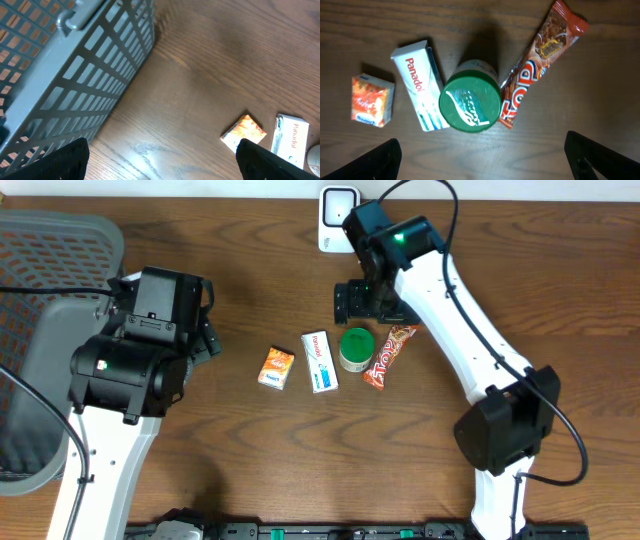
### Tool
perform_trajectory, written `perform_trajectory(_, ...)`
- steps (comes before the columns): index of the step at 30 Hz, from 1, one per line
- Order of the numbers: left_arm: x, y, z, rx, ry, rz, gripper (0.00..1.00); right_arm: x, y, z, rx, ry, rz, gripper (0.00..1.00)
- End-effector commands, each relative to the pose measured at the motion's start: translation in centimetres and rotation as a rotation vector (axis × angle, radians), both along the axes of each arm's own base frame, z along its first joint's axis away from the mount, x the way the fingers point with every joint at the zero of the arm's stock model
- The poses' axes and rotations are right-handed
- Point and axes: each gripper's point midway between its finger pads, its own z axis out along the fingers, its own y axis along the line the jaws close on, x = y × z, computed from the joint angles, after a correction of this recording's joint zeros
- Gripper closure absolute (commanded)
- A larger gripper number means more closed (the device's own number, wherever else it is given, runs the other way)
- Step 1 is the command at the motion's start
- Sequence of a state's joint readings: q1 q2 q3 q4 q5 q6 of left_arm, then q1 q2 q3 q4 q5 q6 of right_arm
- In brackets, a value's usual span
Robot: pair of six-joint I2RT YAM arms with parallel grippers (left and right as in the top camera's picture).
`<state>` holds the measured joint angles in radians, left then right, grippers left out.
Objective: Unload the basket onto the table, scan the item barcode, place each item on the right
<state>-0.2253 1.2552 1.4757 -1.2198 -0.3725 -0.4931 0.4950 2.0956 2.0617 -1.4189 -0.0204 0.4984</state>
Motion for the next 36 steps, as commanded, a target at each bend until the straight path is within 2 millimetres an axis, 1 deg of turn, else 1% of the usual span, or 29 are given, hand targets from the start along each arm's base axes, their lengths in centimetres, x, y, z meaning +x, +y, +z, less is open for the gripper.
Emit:
perform_trajectory(1, 0.0, 0.5, 0.1, 0.023, 0.0, 0.009, 0.06, 0.3, 0.9, -2.7, -0.084, 0.007, 0.082, 0.01)
perform_trajectory(3, 0.0, 0.5, 0.1, 0.023, 0.001, 0.009, 0.06, 0.4, 1.2, -4.3, -0.133, 0.017, 0.102, 0.01)
perform_trajectory(7, -0.2, 0.6, 0.0, 0.026, 0.011, 0.009, 0.06, -0.1, 1.9, -7.2, -0.166, 0.074, 0.146, 0.01)
perform_trajectory(9, -0.3, 0.6, -0.1, 0.027, 0.016, 0.009, 0.06, -0.5, 2.1, -8.1, -0.182, 0.097, 0.174, 0.01)
perform_trajectory(11, -0.4, 0.6, -0.1, 0.027, 0.02, 0.009, 0.06, -0.7, 1.8, -8.2, -0.201, 0.103, 0.181, 0.01)
perform_trajectory(15, -0.4, 0.6, -0.1, 0.028, 0.023, 0.009, 0.06, -0.8, 1.1, -8.1, -0.24, 0.102, 0.187, 0.04)
perform_trajectory(19, -0.4, 0.6, -0.2, 0.028, 0.023, 0.009, 0.06, -0.6, 1.3, -8.4, -0.235, 0.095, 0.192, 0.05)
perform_trajectory(27, -0.4, 0.6, -0.2, 0.028, 0.023, 0.009, 0.06, -1.6, 1.3, -11.8, -0.247, 0.114, 0.208, 0.07)
perform_trajectory(32, -0.4, 0.6, -0.2, 0.028, 0.022, 0.009, 0.06, -1.8, 1.4, -12.8, -0.247, 0.114, 0.221, 0.08)
perform_trajectory(36, -0.4, 0.6, -0.2, 0.028, 0.023, 0.009, 0.06, -1.6, 2.0, -14.1, -0.203, 0.103, 0.226, 0.08)
